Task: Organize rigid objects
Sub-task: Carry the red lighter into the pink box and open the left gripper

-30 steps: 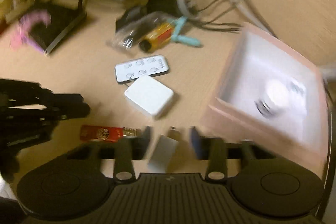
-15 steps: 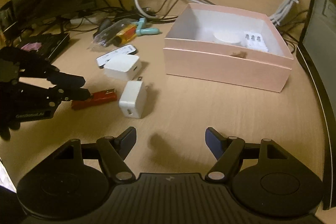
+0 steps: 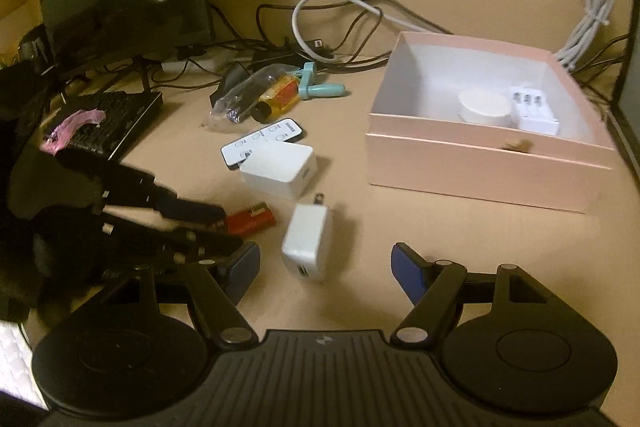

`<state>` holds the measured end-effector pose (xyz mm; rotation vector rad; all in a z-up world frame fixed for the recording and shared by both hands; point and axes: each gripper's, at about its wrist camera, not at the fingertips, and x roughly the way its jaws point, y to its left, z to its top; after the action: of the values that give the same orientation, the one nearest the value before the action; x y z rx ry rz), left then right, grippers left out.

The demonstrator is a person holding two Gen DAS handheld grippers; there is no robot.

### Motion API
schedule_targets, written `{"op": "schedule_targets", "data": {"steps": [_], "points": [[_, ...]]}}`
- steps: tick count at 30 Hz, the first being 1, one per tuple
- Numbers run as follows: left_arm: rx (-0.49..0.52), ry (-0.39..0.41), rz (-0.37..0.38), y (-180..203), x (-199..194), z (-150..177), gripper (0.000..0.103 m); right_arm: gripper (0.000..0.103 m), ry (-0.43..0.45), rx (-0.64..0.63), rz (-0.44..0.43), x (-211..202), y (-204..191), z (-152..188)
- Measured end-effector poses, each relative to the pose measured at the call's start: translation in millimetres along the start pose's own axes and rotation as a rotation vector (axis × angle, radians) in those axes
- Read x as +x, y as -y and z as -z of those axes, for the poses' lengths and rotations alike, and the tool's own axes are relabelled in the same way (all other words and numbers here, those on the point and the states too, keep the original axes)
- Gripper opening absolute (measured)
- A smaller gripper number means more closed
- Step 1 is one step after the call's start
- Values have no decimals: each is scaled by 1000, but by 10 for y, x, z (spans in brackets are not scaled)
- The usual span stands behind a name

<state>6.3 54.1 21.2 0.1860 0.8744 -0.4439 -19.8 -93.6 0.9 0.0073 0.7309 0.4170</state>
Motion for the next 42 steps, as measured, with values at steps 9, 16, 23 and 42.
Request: {"op": "schedule_targets", "data": {"steps": [9,16,23,42], "points": [[-13,9,-61,84,-16,33,29,26,-65,-52,28,403,-91,-149],[19,44,-79,228,-37,95,27,20,-66,-63,39,72,36,-97],[81,1,0,478,-91,55,26,20,-47,17,84,-402,354,35],[-63,205,83,341,-334,-1244,26,20,148,119,177,-1188,594,-68]]}}
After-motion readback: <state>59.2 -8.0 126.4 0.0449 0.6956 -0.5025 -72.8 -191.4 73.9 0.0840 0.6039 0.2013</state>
